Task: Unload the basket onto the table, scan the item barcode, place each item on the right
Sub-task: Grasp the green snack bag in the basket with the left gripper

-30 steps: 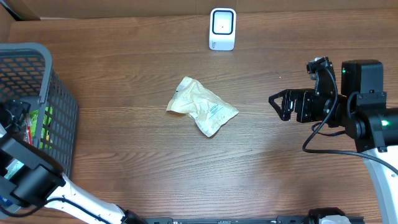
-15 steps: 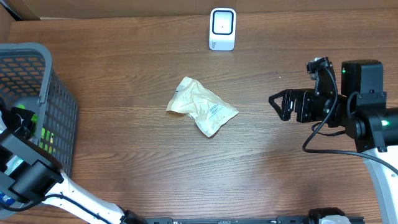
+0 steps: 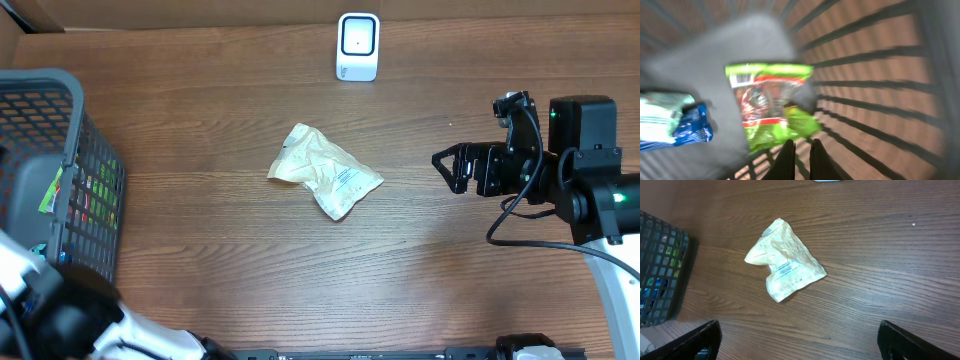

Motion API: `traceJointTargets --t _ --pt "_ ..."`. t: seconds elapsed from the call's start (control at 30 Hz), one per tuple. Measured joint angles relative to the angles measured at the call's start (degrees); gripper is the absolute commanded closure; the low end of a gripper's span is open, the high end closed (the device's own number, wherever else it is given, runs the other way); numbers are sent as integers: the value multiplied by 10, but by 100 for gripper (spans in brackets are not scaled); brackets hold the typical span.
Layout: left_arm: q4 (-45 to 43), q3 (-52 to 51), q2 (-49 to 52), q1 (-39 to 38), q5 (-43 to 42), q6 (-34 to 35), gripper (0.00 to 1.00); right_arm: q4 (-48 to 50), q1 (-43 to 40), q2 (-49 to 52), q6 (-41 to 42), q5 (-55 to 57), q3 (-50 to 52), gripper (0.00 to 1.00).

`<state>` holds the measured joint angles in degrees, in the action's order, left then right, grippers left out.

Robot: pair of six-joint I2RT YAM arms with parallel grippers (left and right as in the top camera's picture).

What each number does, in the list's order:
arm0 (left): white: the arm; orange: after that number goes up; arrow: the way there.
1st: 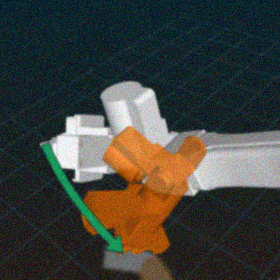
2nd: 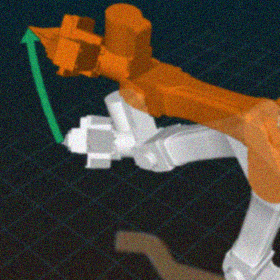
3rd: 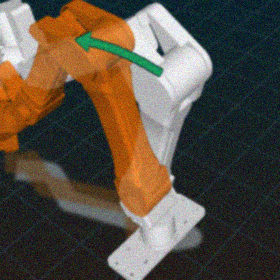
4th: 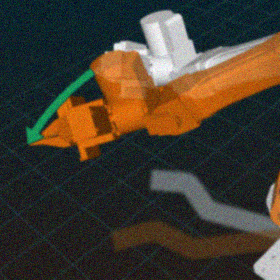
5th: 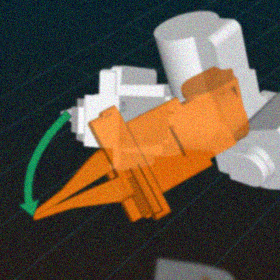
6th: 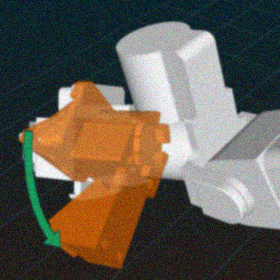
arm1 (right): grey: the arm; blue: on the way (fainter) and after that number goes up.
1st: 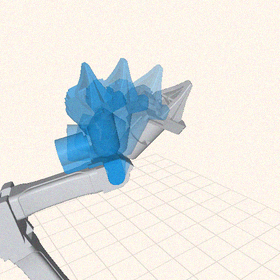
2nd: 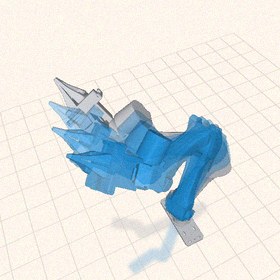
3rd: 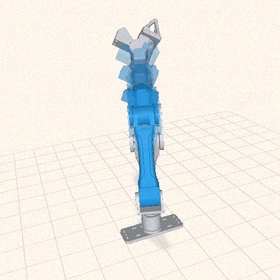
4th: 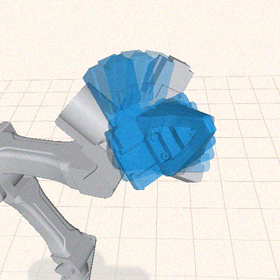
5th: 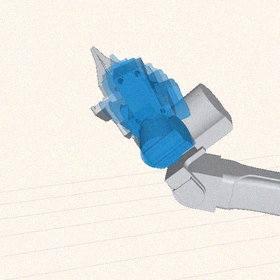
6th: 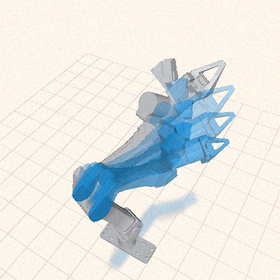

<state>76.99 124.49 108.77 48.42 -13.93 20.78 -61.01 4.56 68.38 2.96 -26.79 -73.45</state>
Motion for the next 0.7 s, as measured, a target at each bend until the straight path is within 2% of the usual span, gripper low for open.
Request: traceJointTargets --t 0.03,0.1,0.17,0.2,0.27,0.47,0.6,0.7 --pt "-1 7 -36 -1 0 0 95 0 0 0 0 0 0 0" --pt "0 22 -111 -3 7 0 57 0 0 0 0 0 0 0" --pt "15 27 -139 -4 20 -3 27 1 0 0 0 0 0 0" --pt "19 27 -143 -4 25 -3 18 0 0 0 0 0 0 0" --pt "17 7 -129 -4 37 1 13 1 0 0 0 0 0 0" --pt "-26 -123 -23 -7 43 10 13 1 0 0 0 0 0 0" --pt "-106 -235 40 -16 41 28 14 1 0 0 0 0 0 0" --pt "-202 -318 56 -22 38 31 14 1 0 0 0 0 0 0"
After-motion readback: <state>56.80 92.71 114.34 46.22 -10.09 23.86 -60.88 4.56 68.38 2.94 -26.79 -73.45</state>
